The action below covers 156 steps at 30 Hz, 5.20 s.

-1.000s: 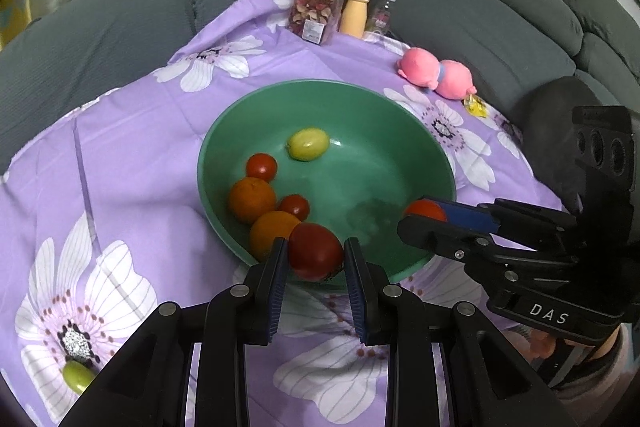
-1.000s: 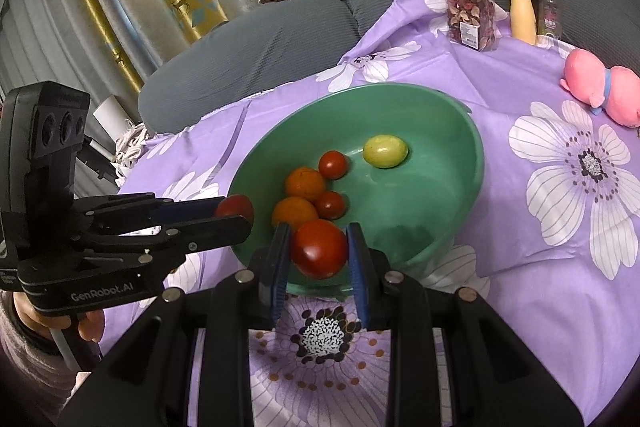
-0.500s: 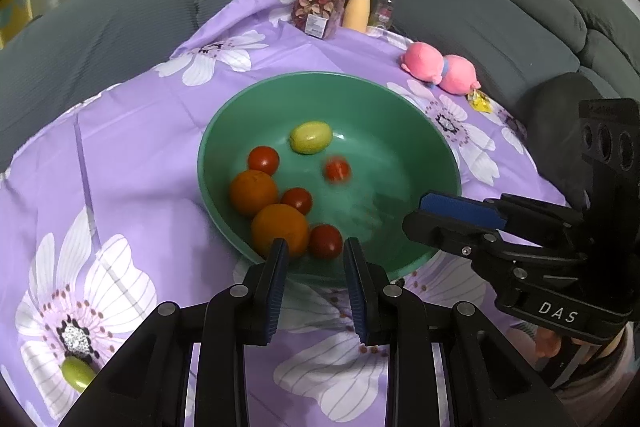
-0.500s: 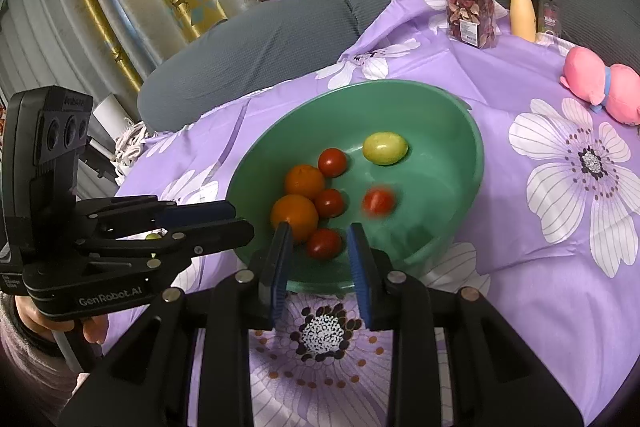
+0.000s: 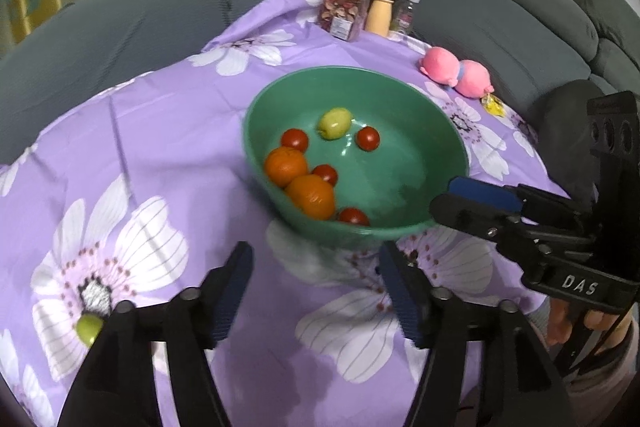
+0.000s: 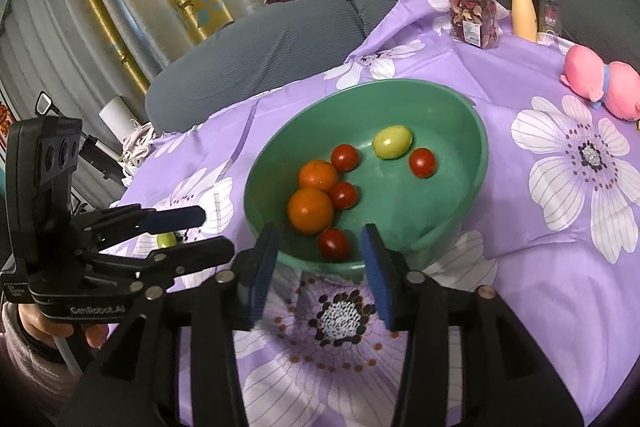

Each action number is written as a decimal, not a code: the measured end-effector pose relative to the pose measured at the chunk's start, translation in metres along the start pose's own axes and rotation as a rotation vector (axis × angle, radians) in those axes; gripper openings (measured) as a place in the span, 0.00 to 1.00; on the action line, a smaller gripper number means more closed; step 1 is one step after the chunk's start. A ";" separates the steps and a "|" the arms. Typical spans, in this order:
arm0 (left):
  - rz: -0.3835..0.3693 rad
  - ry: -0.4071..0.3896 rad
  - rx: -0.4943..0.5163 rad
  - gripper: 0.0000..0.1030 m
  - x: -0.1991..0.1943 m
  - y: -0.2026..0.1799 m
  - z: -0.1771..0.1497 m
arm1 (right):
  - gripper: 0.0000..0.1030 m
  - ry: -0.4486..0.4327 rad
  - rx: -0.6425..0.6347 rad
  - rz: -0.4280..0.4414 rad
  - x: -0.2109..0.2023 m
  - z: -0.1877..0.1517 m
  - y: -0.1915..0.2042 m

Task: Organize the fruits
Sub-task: 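Withdraw both open grippers from the bowl toward the remaining fruits, then move both open grippers over the two small yellow fruits on the cloth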

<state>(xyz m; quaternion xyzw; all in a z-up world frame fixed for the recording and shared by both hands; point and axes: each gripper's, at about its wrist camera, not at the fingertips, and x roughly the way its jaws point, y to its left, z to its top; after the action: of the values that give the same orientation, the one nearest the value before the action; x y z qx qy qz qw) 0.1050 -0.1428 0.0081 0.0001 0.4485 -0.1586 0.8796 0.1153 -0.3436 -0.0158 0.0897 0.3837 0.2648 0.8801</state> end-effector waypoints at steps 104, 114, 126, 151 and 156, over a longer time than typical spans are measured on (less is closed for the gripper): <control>0.013 -0.035 -0.382 0.87 -0.063 0.153 -0.135 | 0.73 0.328 -0.273 0.060 0.099 -0.044 0.153; 0.016 -0.022 -0.368 0.87 -0.061 0.158 -0.132 | 0.73 0.338 -0.282 0.066 0.107 -0.044 0.159; 0.003 -0.010 -0.370 0.87 -0.056 0.157 -0.134 | 0.73 0.347 -0.290 0.061 0.110 -0.045 0.161; 0.000 -0.004 -0.349 0.87 -0.055 0.155 -0.133 | 0.73 0.365 -0.304 0.059 0.118 -0.047 0.167; 0.002 0.005 -0.333 0.87 -0.053 0.157 -0.130 | 0.73 0.368 -0.309 0.056 0.120 -0.047 0.169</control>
<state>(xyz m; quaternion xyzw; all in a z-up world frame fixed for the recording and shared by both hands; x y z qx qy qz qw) 0.0171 0.0401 -0.0501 -0.1450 0.4707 -0.0813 0.8665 0.0825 -0.1392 -0.0625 -0.0850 0.4900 0.3567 0.7909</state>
